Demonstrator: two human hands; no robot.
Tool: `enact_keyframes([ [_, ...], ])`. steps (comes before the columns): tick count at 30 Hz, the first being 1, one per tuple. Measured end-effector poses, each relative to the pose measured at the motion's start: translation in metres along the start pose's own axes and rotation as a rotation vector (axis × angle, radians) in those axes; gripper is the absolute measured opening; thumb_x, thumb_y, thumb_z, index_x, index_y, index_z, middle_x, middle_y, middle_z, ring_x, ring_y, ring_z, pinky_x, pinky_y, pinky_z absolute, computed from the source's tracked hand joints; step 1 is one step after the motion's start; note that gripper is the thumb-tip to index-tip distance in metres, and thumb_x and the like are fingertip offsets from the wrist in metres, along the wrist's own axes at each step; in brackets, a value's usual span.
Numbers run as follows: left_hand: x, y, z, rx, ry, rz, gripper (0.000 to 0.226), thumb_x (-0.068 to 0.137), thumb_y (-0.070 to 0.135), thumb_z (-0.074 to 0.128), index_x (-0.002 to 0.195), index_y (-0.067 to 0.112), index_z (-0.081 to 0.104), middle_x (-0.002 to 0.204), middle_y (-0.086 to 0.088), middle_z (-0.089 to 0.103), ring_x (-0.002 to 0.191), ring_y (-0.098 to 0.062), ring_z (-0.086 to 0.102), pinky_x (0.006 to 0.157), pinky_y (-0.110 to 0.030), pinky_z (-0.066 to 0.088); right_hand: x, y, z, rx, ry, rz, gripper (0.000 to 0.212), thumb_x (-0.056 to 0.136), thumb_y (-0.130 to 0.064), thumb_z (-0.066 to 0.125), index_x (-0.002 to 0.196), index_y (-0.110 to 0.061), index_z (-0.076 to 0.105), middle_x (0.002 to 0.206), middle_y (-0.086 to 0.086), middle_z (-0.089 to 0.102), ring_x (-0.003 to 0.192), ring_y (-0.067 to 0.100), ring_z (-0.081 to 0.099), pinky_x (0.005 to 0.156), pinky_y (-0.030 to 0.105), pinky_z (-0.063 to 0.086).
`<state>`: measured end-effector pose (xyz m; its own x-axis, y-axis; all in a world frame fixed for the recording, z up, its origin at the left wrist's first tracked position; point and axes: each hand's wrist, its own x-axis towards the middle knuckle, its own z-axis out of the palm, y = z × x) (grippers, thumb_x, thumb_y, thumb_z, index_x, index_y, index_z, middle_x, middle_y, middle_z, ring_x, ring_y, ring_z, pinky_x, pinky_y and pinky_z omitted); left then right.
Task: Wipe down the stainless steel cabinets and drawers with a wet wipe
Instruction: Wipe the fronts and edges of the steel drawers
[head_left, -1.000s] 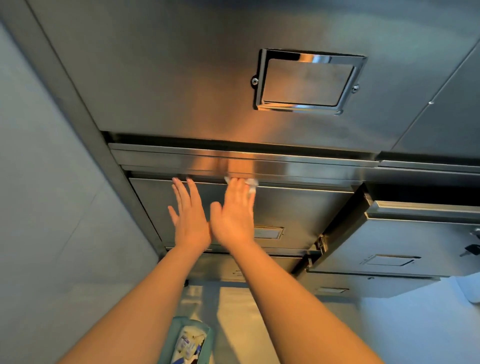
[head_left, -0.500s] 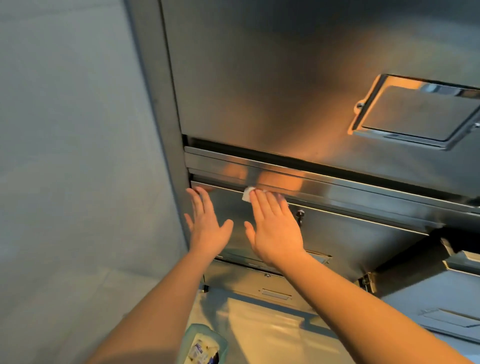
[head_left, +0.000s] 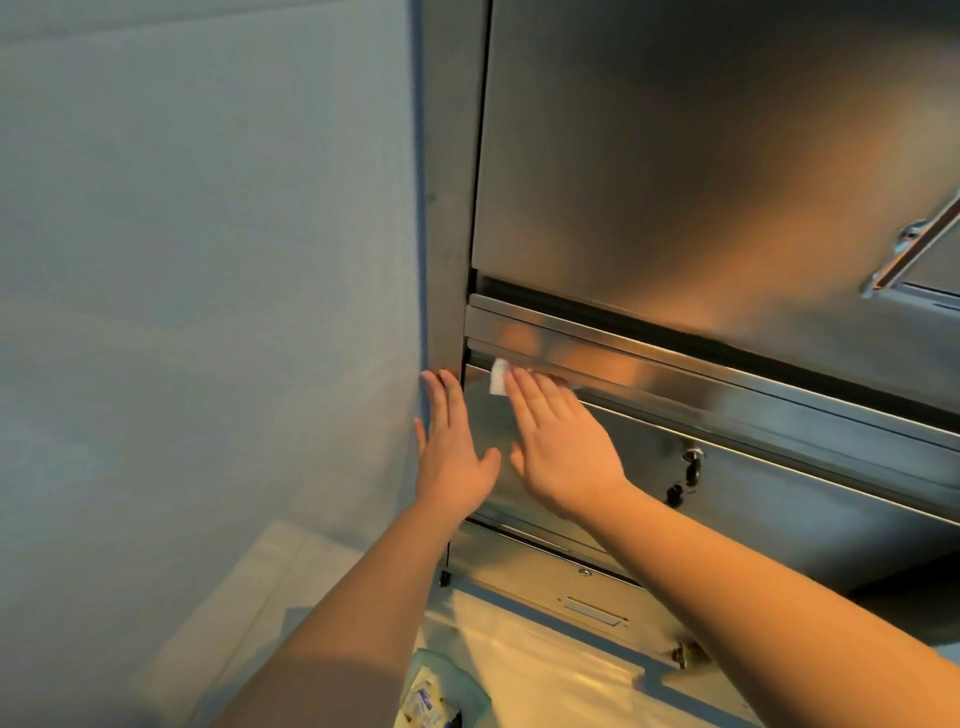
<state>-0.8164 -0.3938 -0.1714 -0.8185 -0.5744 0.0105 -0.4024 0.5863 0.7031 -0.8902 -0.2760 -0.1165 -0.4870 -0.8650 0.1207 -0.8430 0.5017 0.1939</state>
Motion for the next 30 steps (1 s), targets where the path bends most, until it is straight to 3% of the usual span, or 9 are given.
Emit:
enact_keyframes([
  [3, 0.003, -0.001, 0.003, 0.013, -0.014, -0.004, 0.109, 0.093, 0.034, 0.062, 0.147, 0.03, -0.032, 0.148, 0.008, -0.046, 0.143, -0.011, -0.027, 0.118, -0.038, -0.012, 0.033, -0.019, -0.002, 0.023, 0.002, -0.058, 0.069, 0.098, -0.039, 0.03, 0.155, -0.013, 0.0, 0.163, 0.005, 0.003, 0.15, 0.02, 0.006, 0.113, 0.031, -0.008],
  [6, 0.002, -0.005, 0.001, 0.018, -0.019, 0.014, 0.111, 0.092, 0.033, 0.063, 0.146, 0.029, -0.034, 0.147, 0.009, -0.047, 0.142, -0.01, -0.028, 0.117, -0.037, -0.012, 0.019, -0.012, -0.001, -0.048, -0.028, -0.027, 0.072, 0.097, -0.041, 0.034, 0.152, -0.012, -0.004, 0.163, 0.007, 0.008, 0.149, 0.022, 0.012, 0.117, 0.036, 0.001],
  [9, 0.0, -0.012, -0.003, 0.032, -0.039, 0.041, 0.115, 0.088, 0.025, 0.065, 0.141, 0.031, -0.037, 0.147, 0.01, -0.046, 0.143, -0.009, -0.025, 0.117, -0.038, -0.01, -0.015, 0.005, 0.002, -0.054, 0.026, 0.078, 0.077, 0.09, -0.039, 0.056, 0.15, -0.006, 0.02, 0.153, 0.014, 0.036, 0.14, 0.029, 0.037, 0.114, 0.043, 0.017],
  [11, -0.002, -0.012, -0.004, 0.041, -0.041, 0.048, 0.116, 0.088, 0.024, 0.065, 0.137, 0.034, -0.04, 0.142, 0.015, -0.052, 0.142, -0.009, -0.024, 0.117, -0.037, -0.01, -0.024, 0.013, 0.007, -0.044, 0.068, 0.123, 0.076, 0.086, -0.036, 0.064, 0.148, -0.005, 0.032, 0.149, 0.015, 0.043, 0.136, 0.03, 0.043, 0.113, 0.046, 0.021],
  [14, -0.001, -0.007, -0.002, -0.006, -0.043, 0.047, 0.118, 0.088, 0.031, 0.066, 0.137, 0.034, -0.041, 0.134, 0.019, -0.057, 0.143, -0.01, -0.025, 0.117, -0.036, -0.009, -0.001, 0.004, 0.008, -0.009, 0.045, 0.03, 0.074, 0.093, -0.037, 0.05, 0.153, -0.011, 0.015, 0.159, 0.009, 0.026, 0.145, 0.025, 0.028, 0.116, 0.039, 0.01],
  [17, 0.001, -0.004, 0.002, -0.022, -0.028, 0.038, 0.112, 0.091, 0.04, 0.064, 0.146, 0.031, -0.033, 0.139, 0.015, -0.055, 0.145, -0.012, -0.024, 0.116, -0.036, -0.009, 0.032, -0.011, 0.004, 0.031, 0.024, -0.047, 0.067, 0.099, -0.036, 0.034, 0.155, -0.018, 0.001, 0.163, 0.001, 0.009, 0.149, 0.018, 0.014, 0.118, 0.033, 0.005],
  [21, -0.001, -0.01, 0.0, -0.013, -0.028, 0.046, 0.114, 0.089, 0.027, 0.066, 0.145, 0.032, -0.034, 0.146, 0.014, -0.048, 0.142, -0.007, -0.023, 0.118, -0.039, -0.007, 0.003, 0.008, 0.003, -0.02, -0.006, -0.018, 0.071, 0.096, -0.036, 0.041, 0.152, -0.015, 0.003, 0.161, 0.005, 0.02, 0.146, 0.021, 0.025, 0.118, 0.037, 0.017],
  [26, 0.0, -0.012, 0.0, -0.052, -0.037, 0.061, 0.116, 0.087, 0.022, 0.064, 0.142, 0.036, -0.037, 0.135, 0.025, -0.055, 0.146, -0.01, -0.016, 0.118, -0.039, -0.005, -0.053, 0.044, 0.007, -0.05, -0.004, 0.133, 0.081, 0.085, -0.036, 0.064, 0.15, -0.008, 0.024, 0.152, 0.013, 0.038, 0.139, 0.028, 0.039, 0.114, 0.044, 0.019],
  [30, 0.002, -0.011, 0.008, -0.068, -0.001, 0.059, 0.122, 0.086, 0.025, 0.067, 0.127, 0.047, -0.046, 0.134, 0.026, -0.055, 0.149, -0.015, -0.012, 0.119, -0.04, -0.001, -0.023, 0.022, 0.005, -0.01, 0.0, 0.064, 0.076, 0.095, -0.039, 0.047, 0.152, -0.014, 0.002, 0.16, 0.008, 0.021, 0.147, 0.023, 0.023, 0.118, 0.041, 0.007],
])
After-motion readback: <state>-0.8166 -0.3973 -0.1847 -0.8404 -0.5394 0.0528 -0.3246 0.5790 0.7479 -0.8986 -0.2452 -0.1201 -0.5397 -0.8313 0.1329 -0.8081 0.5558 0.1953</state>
